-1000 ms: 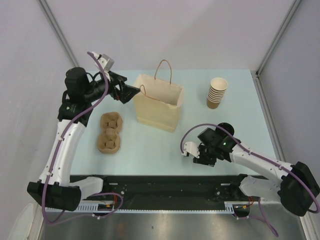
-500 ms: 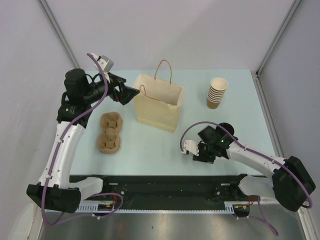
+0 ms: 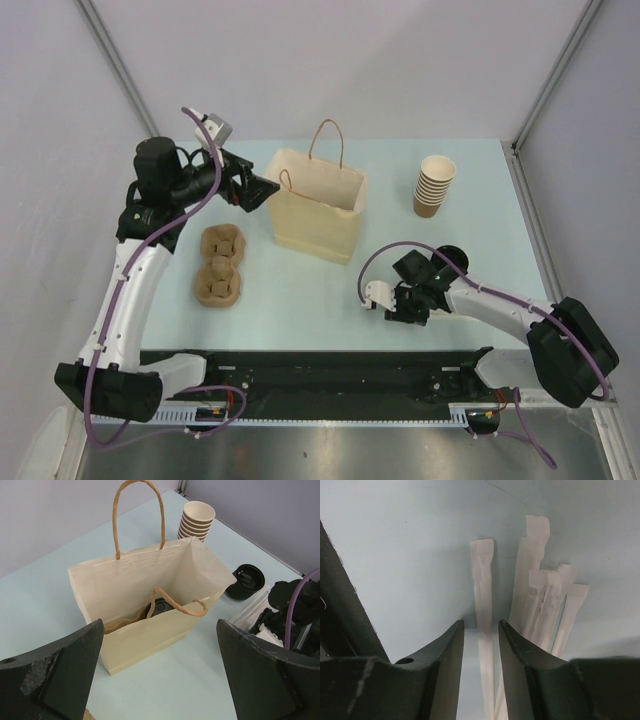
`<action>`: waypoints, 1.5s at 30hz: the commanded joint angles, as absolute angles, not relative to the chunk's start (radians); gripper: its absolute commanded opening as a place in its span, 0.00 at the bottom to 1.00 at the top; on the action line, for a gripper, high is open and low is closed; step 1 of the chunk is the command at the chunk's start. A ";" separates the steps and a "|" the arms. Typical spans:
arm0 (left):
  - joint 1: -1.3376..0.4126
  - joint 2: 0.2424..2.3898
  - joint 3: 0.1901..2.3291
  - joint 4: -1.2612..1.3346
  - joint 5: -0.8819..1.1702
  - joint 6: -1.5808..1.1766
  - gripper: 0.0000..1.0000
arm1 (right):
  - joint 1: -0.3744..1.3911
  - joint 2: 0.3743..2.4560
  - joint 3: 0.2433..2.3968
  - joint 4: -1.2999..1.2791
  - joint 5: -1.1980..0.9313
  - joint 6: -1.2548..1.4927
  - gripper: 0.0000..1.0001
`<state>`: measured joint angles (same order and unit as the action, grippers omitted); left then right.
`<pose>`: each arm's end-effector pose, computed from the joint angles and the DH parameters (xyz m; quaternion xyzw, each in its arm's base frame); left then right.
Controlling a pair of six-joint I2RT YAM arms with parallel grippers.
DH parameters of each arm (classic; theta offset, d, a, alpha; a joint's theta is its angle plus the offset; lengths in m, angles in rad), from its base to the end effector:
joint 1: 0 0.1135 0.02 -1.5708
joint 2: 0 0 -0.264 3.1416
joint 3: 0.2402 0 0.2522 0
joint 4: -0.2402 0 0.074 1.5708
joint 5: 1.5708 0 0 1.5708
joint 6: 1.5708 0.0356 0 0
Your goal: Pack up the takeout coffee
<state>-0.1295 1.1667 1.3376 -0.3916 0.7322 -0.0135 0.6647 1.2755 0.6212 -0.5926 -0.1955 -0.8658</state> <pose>0.2403 -0.0553 0.4350 0.2656 0.7147 -0.3204 0.5621 0.1600 0.1342 0.1613 -0.6917 0.6975 0.0797 0.1693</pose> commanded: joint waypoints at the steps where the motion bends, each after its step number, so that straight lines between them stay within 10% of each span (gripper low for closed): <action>1: -0.124 1.169 1.368 -0.400 0.729 0.037 0.99 | 0.679 1.293 0.626 -0.566 -0.210 -0.890 0.36; 29: -0.123 1.167 1.365 -0.384 0.715 0.046 0.99 | 0.755 1.181 0.756 -0.742 -0.325 -0.782 0.00; 45: -0.123 1.207 1.460 -0.287 0.747 -0.075 1.00 | 0.744 1.184 1.527 -0.787 -0.483 -0.473 0.00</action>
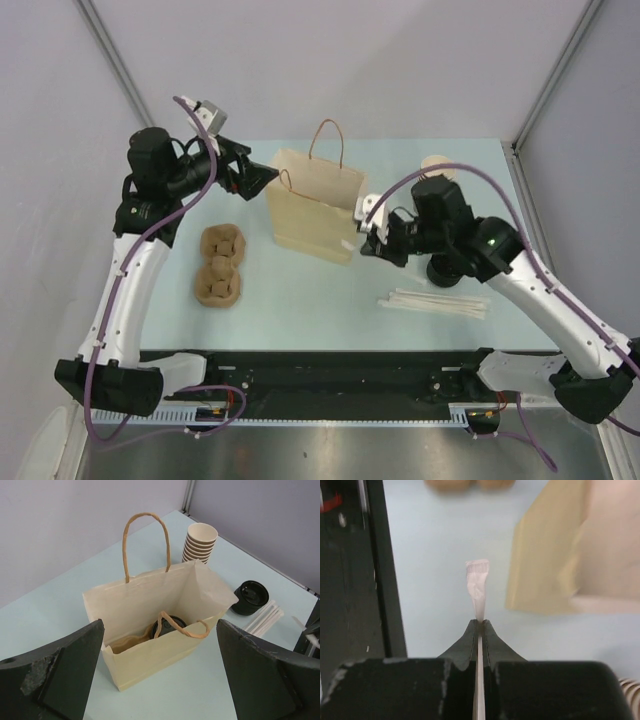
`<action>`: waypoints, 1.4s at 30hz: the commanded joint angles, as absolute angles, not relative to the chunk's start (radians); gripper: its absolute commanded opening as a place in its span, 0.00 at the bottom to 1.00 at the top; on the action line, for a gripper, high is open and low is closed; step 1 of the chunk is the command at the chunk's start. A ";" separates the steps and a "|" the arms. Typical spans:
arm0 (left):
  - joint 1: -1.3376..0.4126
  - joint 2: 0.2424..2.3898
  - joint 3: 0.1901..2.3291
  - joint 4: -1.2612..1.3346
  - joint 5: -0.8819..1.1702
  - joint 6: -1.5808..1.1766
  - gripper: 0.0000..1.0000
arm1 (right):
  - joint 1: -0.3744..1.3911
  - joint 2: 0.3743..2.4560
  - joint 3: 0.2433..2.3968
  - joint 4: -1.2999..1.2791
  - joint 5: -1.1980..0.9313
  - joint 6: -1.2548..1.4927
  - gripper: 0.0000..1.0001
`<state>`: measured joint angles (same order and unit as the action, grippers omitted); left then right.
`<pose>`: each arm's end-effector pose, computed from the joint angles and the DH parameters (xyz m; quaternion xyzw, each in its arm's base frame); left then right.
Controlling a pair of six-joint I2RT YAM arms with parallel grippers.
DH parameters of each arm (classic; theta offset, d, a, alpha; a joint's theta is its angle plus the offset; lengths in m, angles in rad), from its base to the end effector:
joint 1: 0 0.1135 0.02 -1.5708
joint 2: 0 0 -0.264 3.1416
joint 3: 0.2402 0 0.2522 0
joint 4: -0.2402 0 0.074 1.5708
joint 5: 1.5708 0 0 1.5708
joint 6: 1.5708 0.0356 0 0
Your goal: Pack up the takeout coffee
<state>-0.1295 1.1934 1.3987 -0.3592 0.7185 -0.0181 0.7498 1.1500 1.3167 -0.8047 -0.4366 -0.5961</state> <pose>0.2448 -0.0555 0.4521 0.2680 0.6971 -0.3112 0.5878 0.1574 0.1672 0.3910 -0.6197 0.6212 0.2266 0.4229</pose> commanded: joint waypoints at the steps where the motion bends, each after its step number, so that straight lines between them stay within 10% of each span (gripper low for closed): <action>1: -0.123 1.210 1.465 -0.282 0.750 -0.080 0.99 | 0.741 1.201 1.589 -0.787 -0.486 -0.454 0.00; 13: -0.123 1.275 1.598 -0.059 0.925 -0.231 0.99 | 0.569 1.489 2.150 -0.385 -0.499 -0.068 0.00; 23: -0.224 1.431 1.816 0.121 0.982 -0.307 0.84 | 0.565 1.493 2.007 0.061 -0.411 0.100 0.00; 42: -0.406 1.535 1.940 0.026 0.905 -0.244 0.56 | 0.612 1.442 1.865 0.143 -0.391 0.140 0.00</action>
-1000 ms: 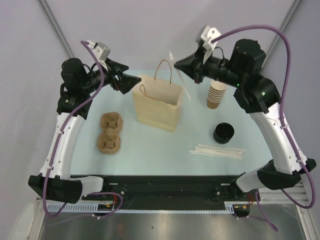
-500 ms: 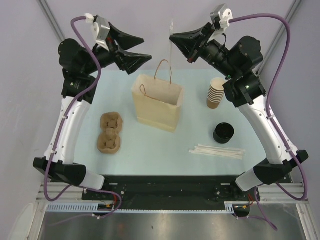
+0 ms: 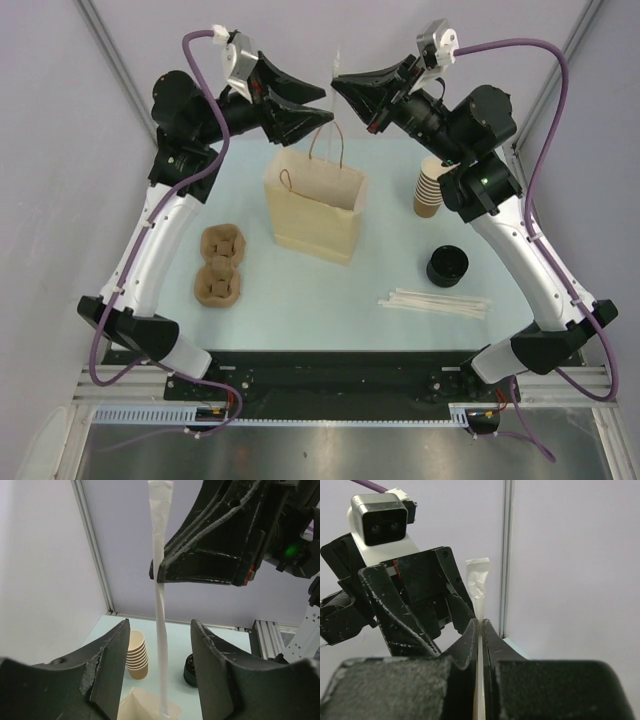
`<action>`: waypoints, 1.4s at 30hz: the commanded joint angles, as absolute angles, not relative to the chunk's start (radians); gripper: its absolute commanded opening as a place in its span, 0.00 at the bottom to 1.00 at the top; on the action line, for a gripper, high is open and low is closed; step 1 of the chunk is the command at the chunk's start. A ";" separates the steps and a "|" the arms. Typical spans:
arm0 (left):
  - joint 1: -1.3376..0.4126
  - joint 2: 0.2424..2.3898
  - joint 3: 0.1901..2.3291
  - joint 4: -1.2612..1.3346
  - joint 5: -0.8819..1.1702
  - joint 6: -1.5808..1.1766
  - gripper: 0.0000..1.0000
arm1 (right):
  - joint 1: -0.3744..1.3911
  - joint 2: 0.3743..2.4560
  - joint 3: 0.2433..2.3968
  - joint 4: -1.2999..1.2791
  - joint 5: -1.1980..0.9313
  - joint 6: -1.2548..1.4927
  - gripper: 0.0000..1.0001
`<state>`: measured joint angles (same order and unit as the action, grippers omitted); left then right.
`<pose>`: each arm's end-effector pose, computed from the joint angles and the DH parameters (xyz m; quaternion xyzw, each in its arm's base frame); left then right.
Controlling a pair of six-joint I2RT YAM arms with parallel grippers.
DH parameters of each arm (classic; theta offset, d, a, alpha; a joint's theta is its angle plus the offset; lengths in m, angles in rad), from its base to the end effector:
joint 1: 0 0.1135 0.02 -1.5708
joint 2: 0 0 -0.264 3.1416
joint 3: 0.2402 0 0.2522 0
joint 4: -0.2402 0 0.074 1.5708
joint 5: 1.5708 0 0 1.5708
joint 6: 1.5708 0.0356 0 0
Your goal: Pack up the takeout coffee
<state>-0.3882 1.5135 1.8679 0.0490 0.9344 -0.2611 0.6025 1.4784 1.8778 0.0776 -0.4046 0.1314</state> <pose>0.2681 -0.1406 0.5557 0.4063 0.4672 -0.4729 0.6269 0.2333 0.1775 0.5759 -0.2858 0.4553 0.3977 0.7435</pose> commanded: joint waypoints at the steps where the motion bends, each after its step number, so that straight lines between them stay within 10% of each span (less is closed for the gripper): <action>1: -0.411 1.549 1.950 0.020 0.904 -0.248 0.55 | 0.611 1.439 1.864 0.144 -0.391 0.138 0.00; 13: -0.417 1.591 2.006 -0.034 0.934 -0.230 0.08 | 0.612 1.434 1.842 0.127 -0.368 0.132 0.01; 18: -0.403 1.634 2.057 -0.188 0.937 -0.103 0.00 | 0.612 1.411 1.833 0.084 -0.342 0.100 0.62; 24: -0.385 1.672 2.091 -0.382 0.923 0.127 0.00 | 0.583 1.365 1.798 0.005 -0.302 0.002 0.98; 42: -0.344 1.792 2.082 -0.679 1.045 0.533 0.05 | 0.446 1.298 1.686 -0.129 -0.305 -0.064 1.00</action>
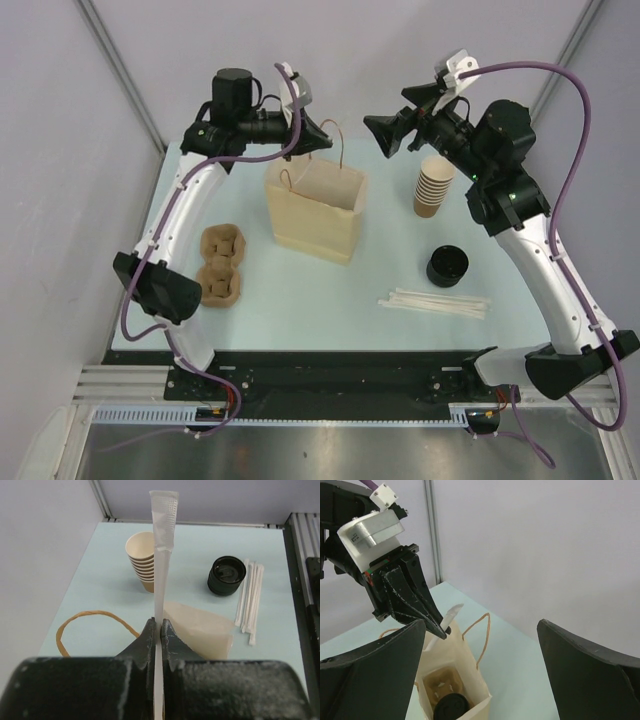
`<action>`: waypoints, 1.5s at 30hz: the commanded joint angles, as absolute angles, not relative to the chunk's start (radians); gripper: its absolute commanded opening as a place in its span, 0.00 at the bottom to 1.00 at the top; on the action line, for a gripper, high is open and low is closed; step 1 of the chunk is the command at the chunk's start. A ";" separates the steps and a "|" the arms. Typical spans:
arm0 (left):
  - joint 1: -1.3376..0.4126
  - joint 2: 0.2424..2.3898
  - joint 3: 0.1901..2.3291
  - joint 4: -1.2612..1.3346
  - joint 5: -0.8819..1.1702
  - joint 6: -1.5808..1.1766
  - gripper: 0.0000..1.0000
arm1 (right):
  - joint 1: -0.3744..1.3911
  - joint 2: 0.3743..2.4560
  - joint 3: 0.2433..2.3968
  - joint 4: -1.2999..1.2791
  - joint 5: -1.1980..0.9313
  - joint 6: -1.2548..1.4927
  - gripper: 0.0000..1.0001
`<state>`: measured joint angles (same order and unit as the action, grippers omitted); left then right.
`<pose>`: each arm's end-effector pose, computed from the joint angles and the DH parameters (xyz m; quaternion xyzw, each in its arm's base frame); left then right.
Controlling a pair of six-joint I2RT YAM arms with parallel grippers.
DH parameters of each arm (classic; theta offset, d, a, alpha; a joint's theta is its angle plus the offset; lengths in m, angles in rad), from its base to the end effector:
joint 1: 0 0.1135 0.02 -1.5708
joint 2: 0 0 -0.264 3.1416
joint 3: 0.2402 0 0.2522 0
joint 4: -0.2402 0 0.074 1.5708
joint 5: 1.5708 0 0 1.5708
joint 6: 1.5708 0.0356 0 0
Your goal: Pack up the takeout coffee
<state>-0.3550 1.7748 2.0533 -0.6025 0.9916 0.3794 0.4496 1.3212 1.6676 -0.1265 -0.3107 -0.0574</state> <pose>0.3470 -0.1604 0.4673 0.5156 0.5668 -0.3800 0.5182 0.2386 0.1272 0.5325 -0.2718 0.5677 0.2451 0.7374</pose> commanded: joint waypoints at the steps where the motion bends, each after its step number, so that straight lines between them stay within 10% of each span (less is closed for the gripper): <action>1: -0.342 1.796 2.082 -0.722 1.045 0.560 0.05 | 0.445 1.298 1.689 -0.133 -0.304 -0.064 1.00; 45: -0.295 1.824 2.002 -0.856 0.966 0.903 0.14 | 0.431 1.293 1.678 -0.189 -0.304 -0.075 1.00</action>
<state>-0.3046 1.8217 1.9442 -0.7830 0.9451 0.8173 0.4343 1.3209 1.6680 -0.2119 -0.3107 -0.0650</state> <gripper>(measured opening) 0.133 0.995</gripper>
